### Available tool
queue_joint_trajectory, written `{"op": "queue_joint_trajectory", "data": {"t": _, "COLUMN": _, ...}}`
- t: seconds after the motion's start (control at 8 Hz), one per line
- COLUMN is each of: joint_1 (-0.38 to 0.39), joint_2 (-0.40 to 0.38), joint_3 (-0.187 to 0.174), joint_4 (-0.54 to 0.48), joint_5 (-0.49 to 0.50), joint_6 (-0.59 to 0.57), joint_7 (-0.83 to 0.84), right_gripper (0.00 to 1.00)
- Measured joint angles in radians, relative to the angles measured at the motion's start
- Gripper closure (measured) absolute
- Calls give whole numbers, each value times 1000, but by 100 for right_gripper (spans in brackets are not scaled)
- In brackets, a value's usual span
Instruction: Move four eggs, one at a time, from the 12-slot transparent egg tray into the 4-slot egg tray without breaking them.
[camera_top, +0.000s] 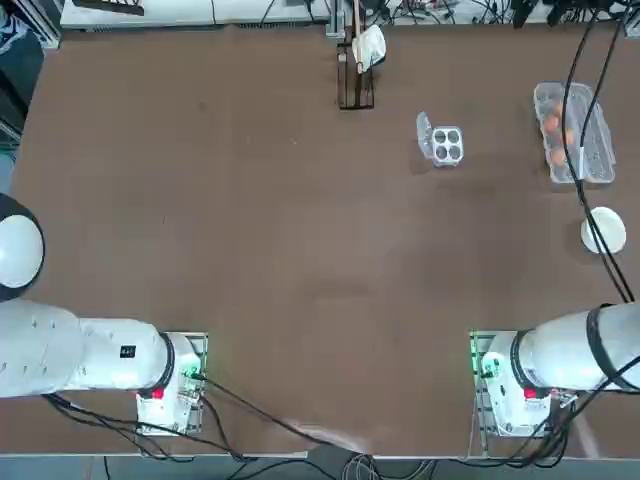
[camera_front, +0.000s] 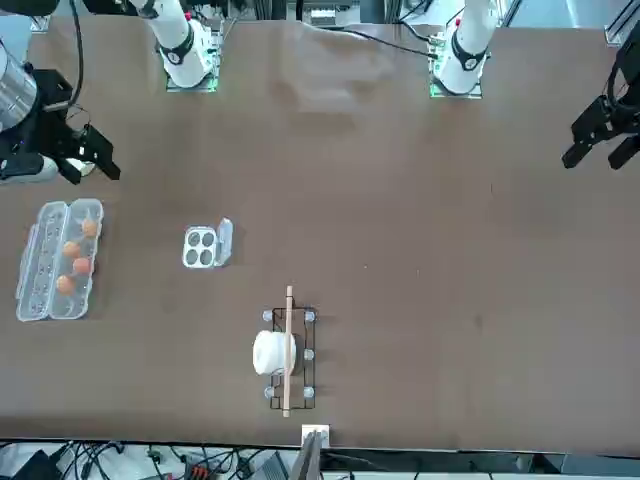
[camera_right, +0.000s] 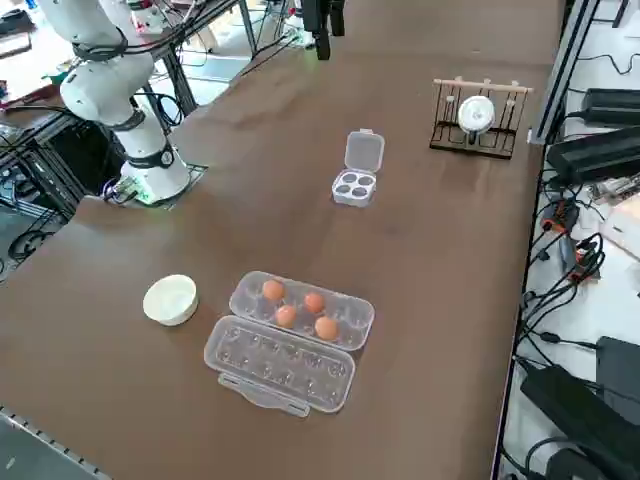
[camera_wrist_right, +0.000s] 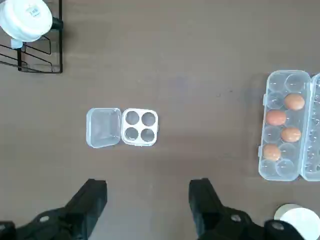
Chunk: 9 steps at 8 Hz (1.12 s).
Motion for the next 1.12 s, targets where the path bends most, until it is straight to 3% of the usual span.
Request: {"op": "queue_joint_trajectory", "data": {"t": 1.12, "joint_1": 2, "joint_2": -1, "joint_3": 9, "joint_4": 1, "joint_5": -41, "joint_6": -62, "joint_7": -5, "right_gripper": 0}}
